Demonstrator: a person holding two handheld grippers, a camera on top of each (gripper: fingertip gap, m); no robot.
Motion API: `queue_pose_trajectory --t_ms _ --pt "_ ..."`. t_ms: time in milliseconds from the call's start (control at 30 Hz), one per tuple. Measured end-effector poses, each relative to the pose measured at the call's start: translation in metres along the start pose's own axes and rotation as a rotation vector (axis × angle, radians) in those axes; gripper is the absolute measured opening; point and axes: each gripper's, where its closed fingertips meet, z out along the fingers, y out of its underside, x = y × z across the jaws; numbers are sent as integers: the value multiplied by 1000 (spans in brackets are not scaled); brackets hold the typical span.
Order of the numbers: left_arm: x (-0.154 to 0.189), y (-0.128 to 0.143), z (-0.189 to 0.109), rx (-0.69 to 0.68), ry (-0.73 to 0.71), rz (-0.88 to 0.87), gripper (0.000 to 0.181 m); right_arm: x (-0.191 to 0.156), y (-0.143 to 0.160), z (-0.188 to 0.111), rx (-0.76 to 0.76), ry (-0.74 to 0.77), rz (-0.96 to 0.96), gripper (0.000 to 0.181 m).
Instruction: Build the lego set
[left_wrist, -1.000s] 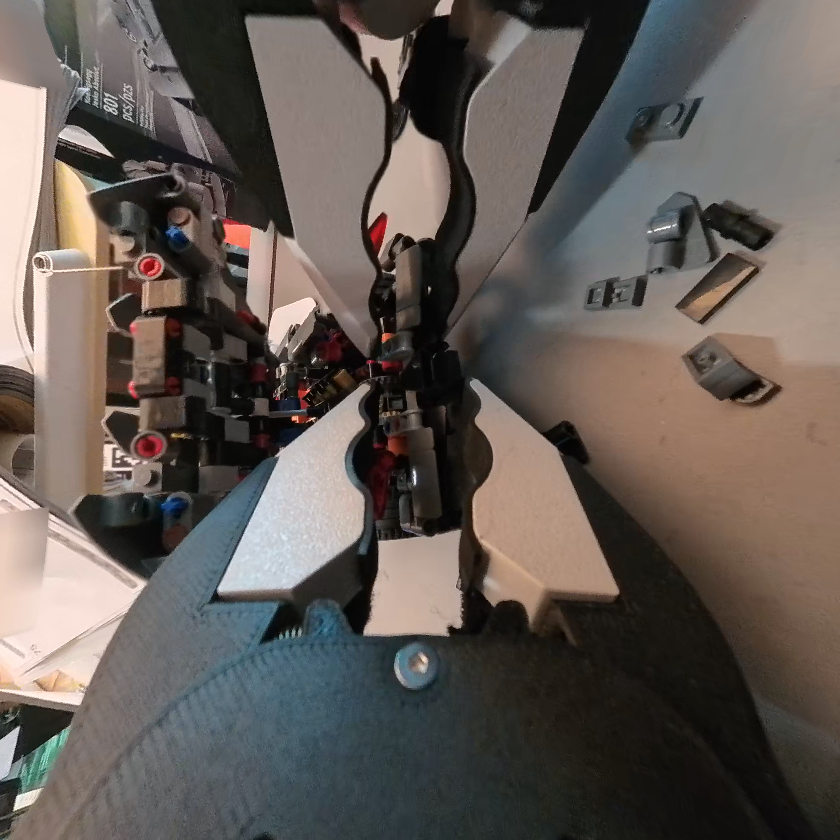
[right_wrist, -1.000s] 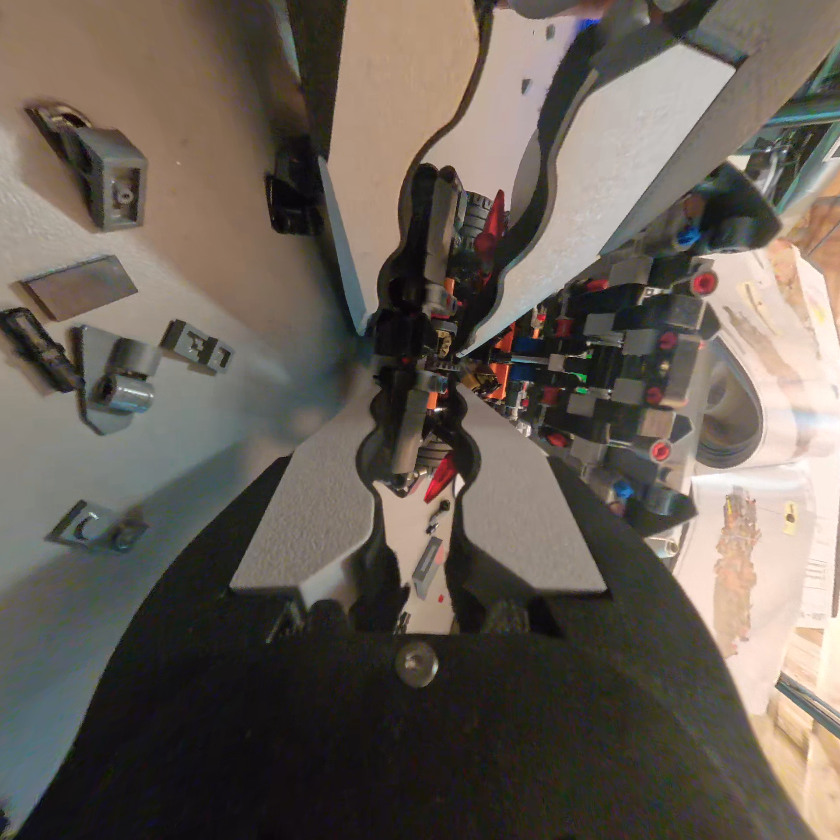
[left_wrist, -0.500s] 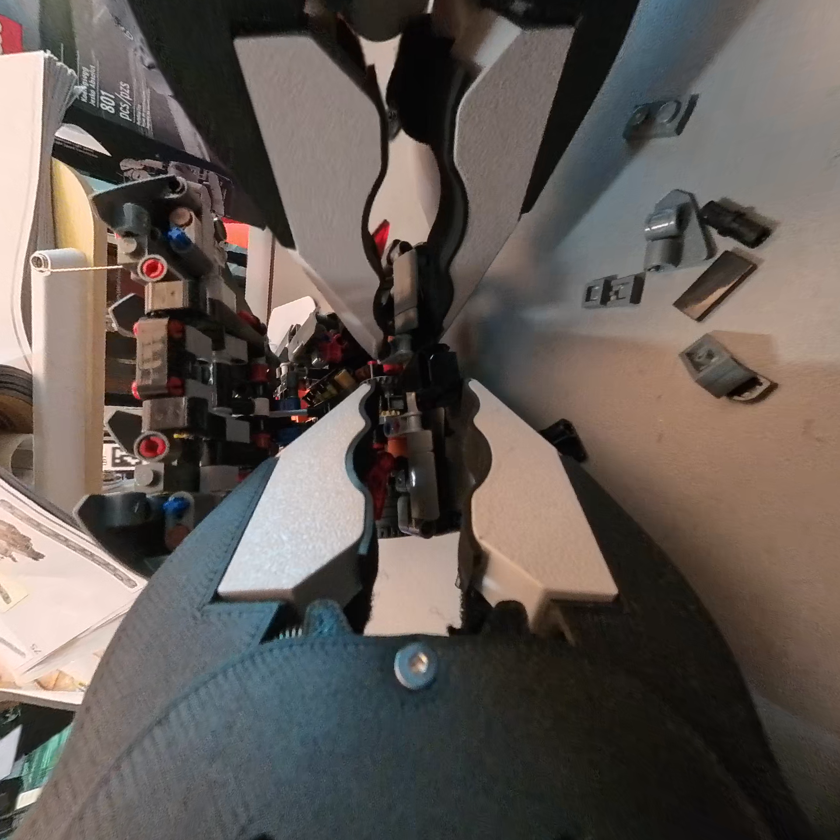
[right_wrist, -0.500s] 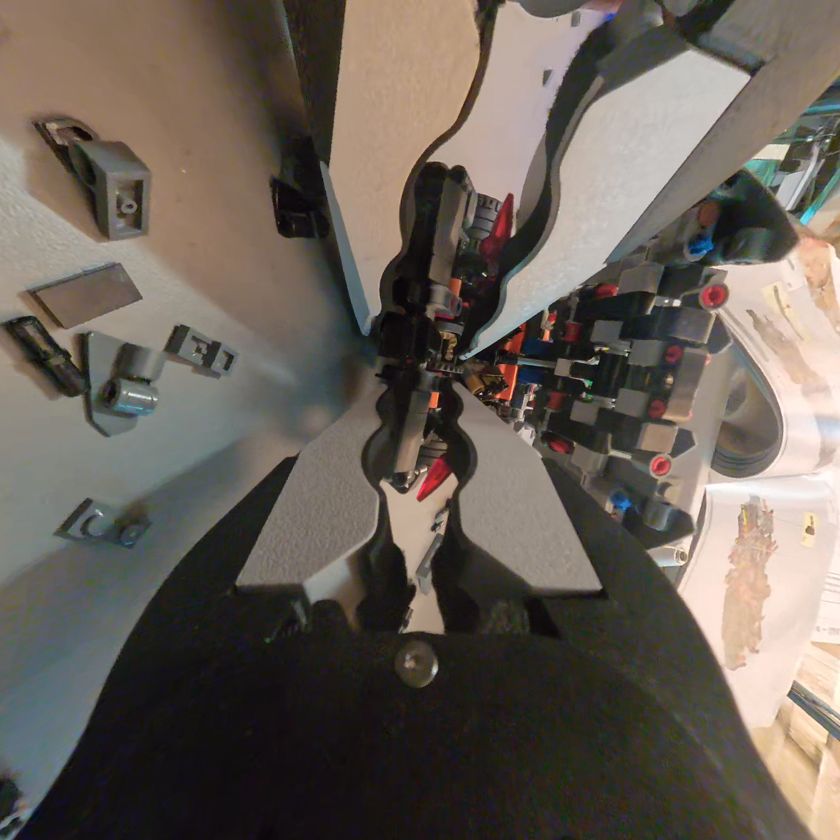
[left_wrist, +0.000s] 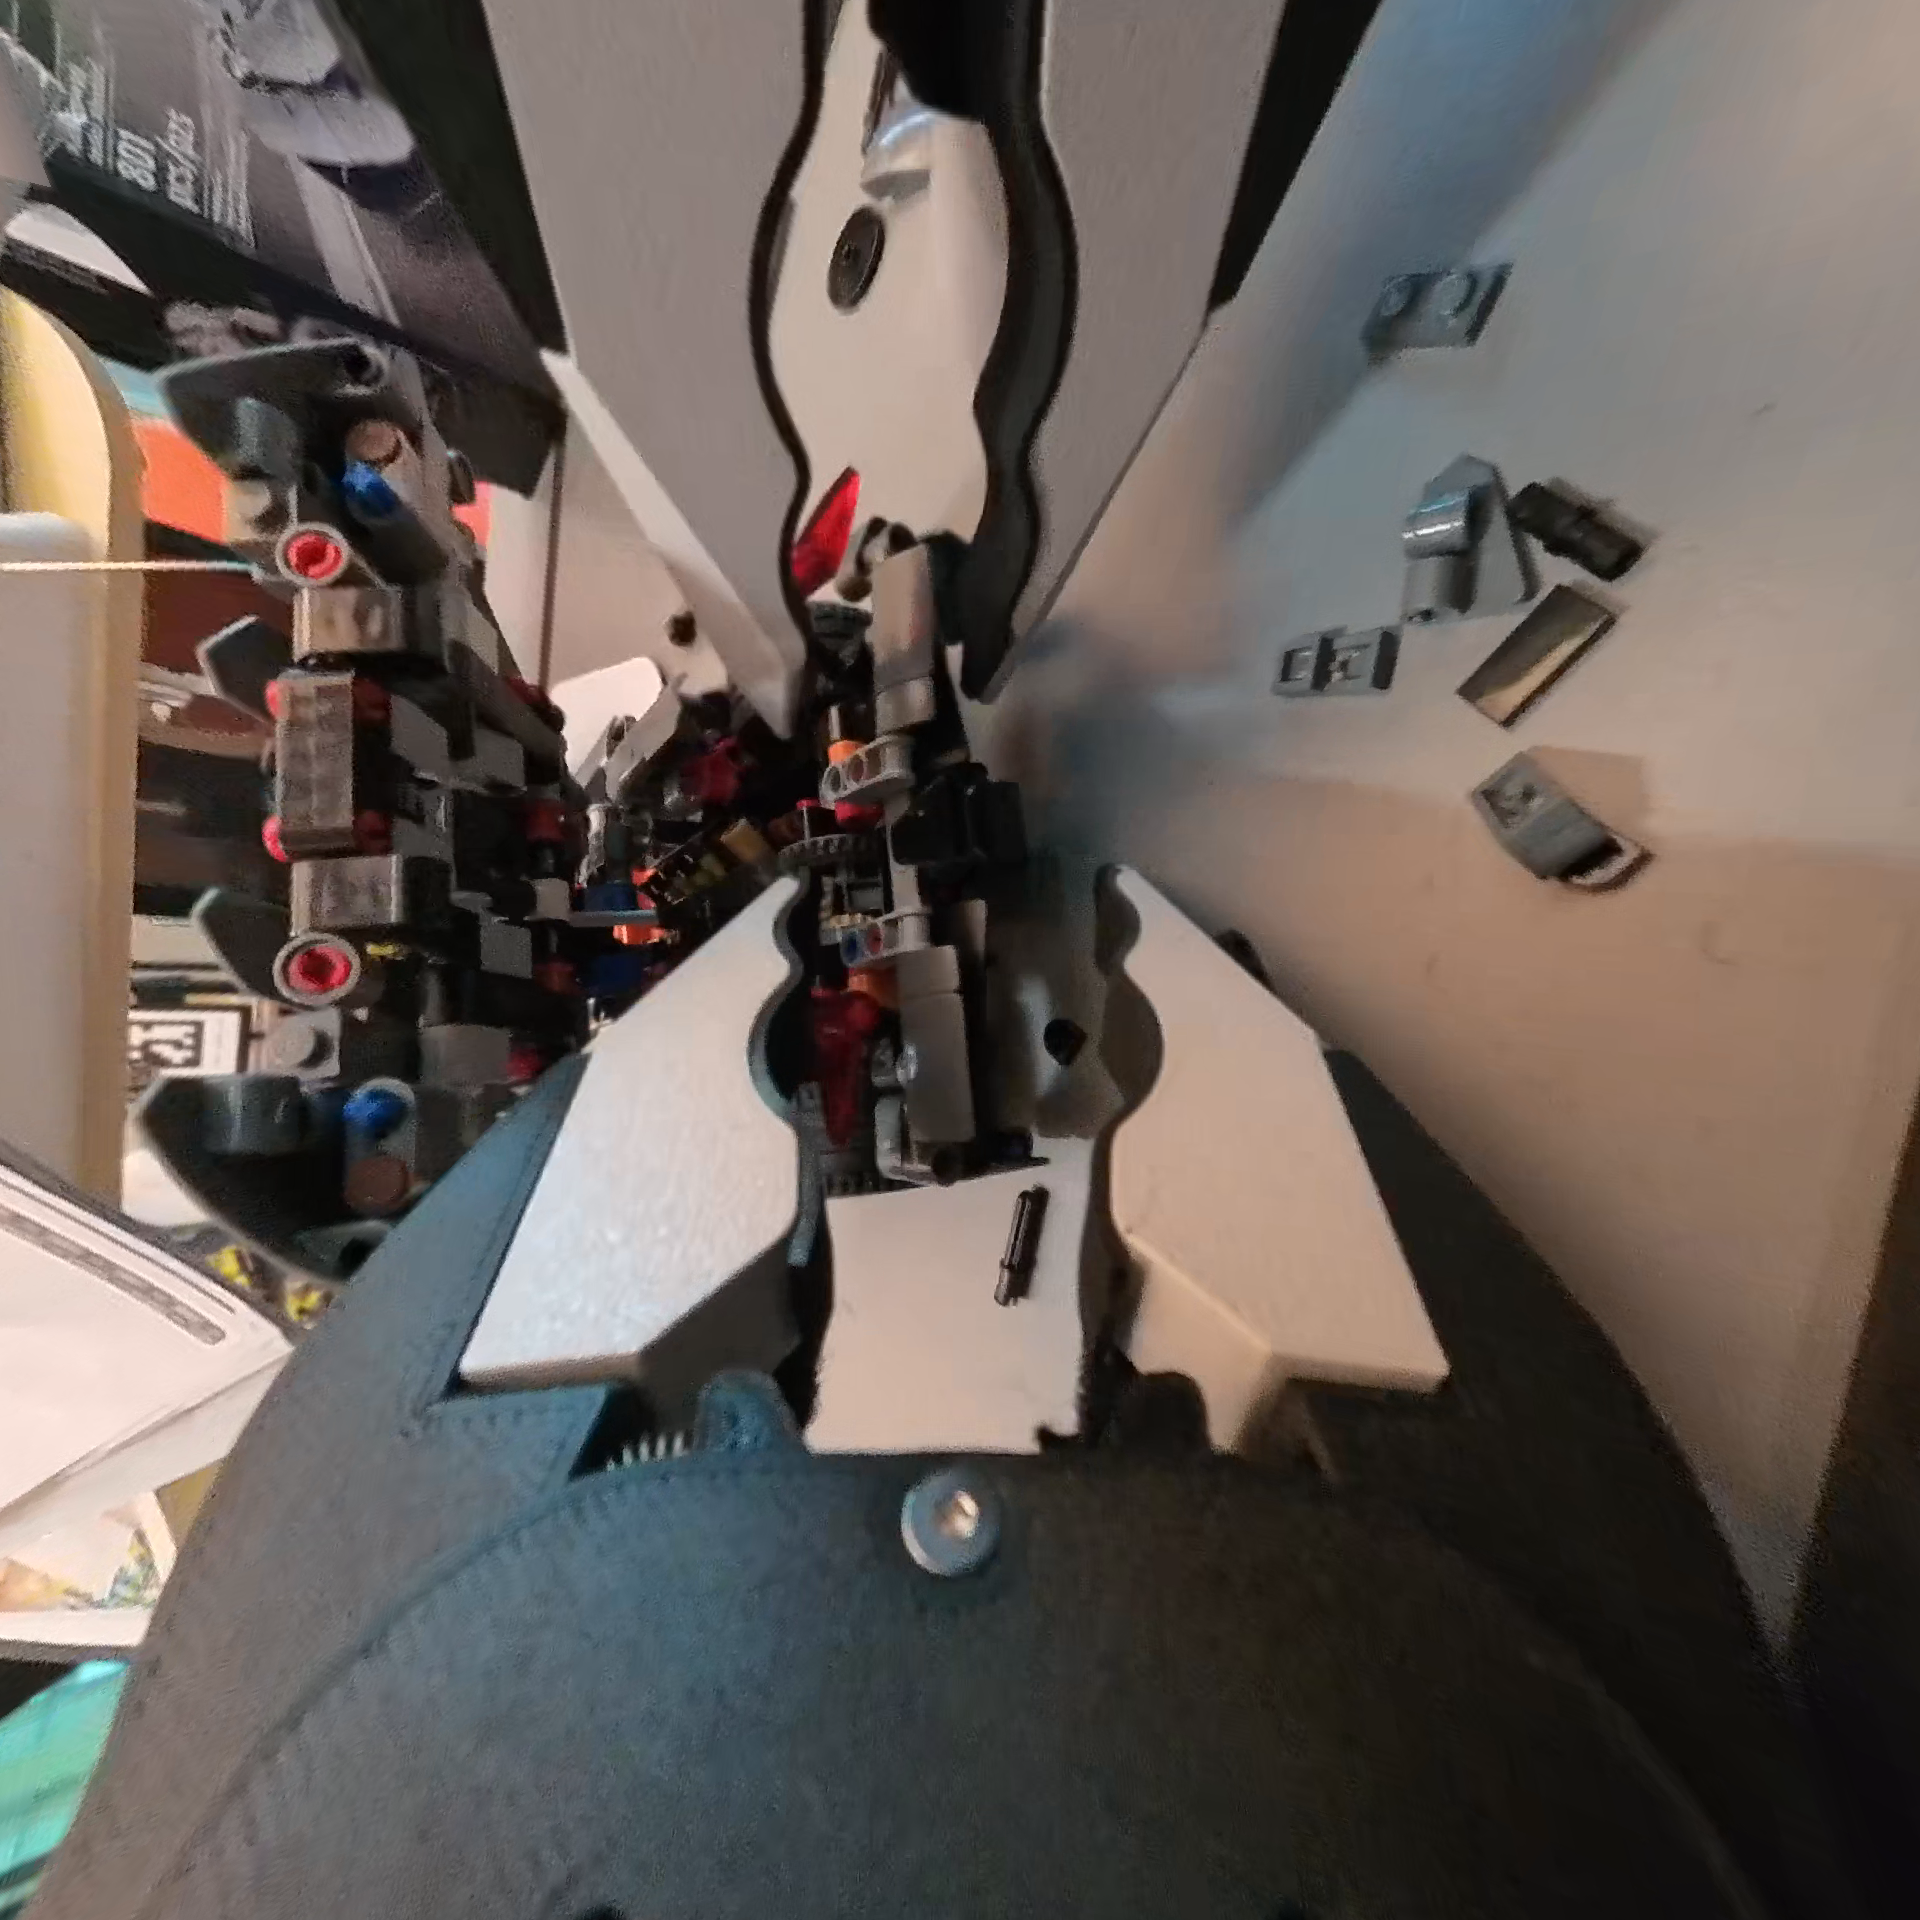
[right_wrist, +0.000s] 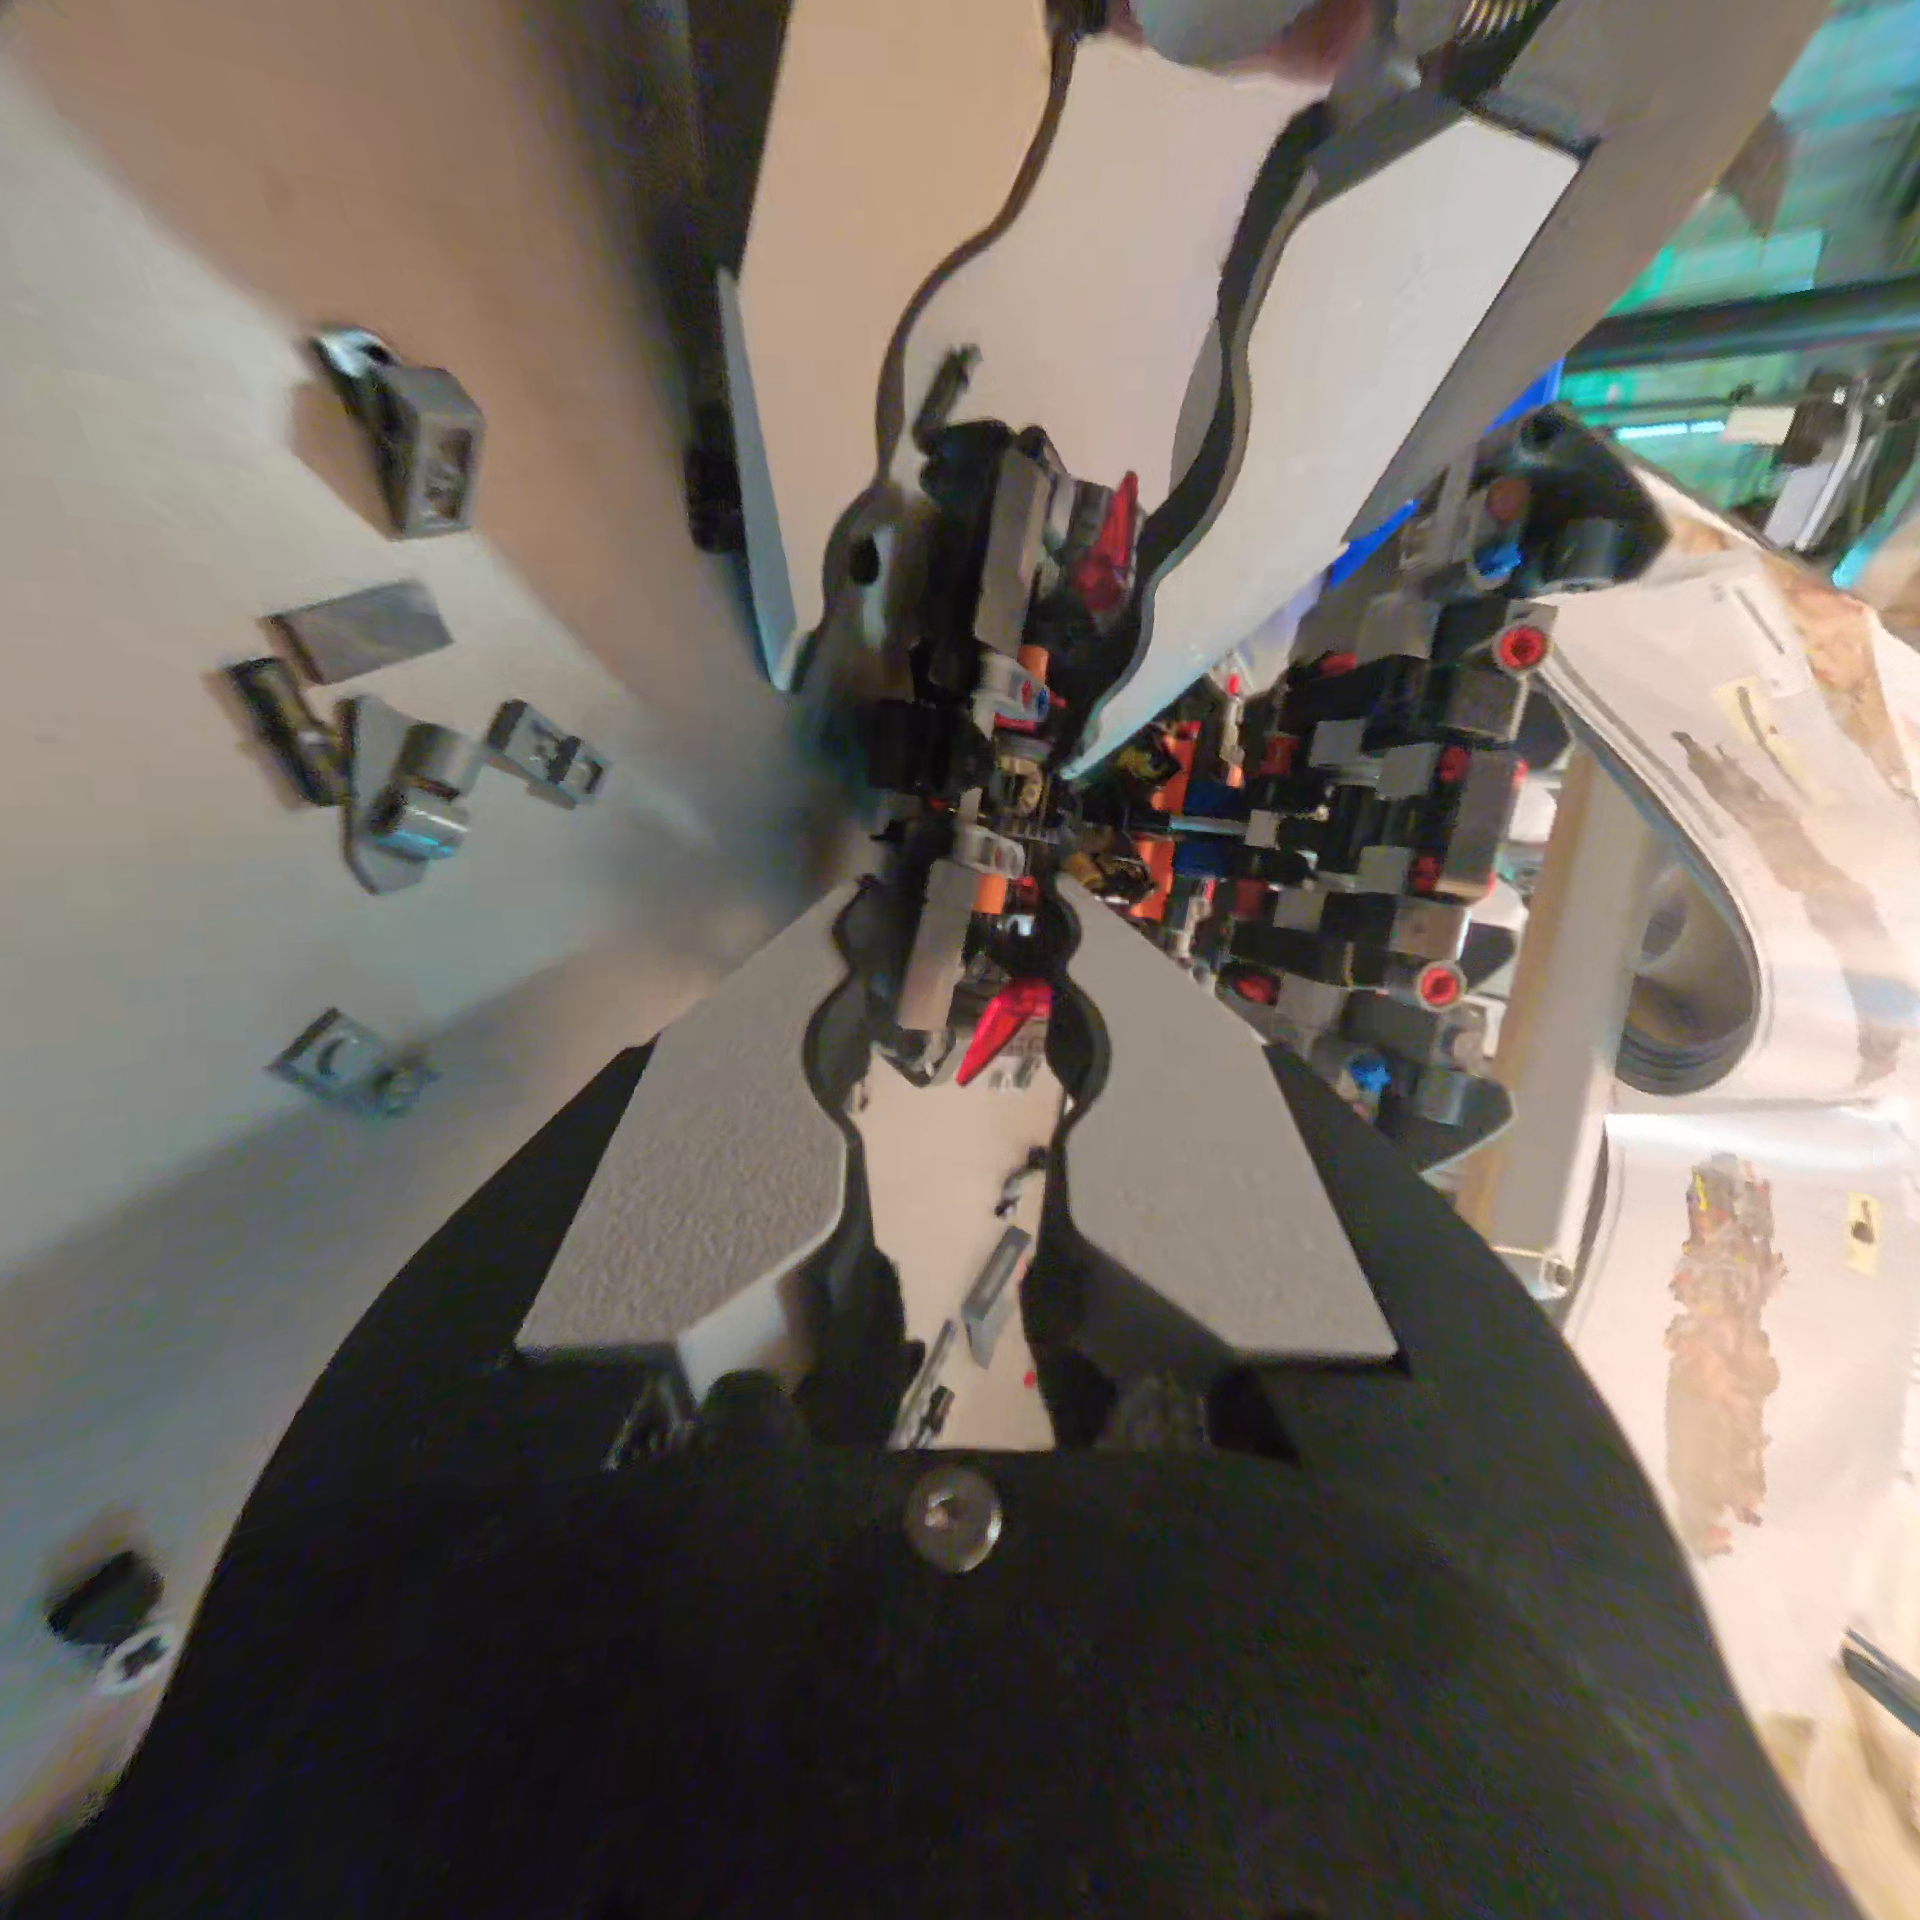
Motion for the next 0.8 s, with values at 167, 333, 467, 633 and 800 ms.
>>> queue_pose_trajectory --t_ms 167,333,467,633,800 --pt "-2 -1 -3 8 6 20 54 -1 -1 -2 23 -7 37 27" --pt "-4 5 -7 5 35 28 54 -2 2 -2 34 -16 45 16" --pt "-3 8 -12 24 86 22 57 -4 1 -4 39 -26 39 13" --pt "-4 15 -18 32 161 -2 54 -1 2 -8 55 -30 71 11" --pt "-7 23 -27 13 199 0 56 -1 0 -16 123 -68 126 7"
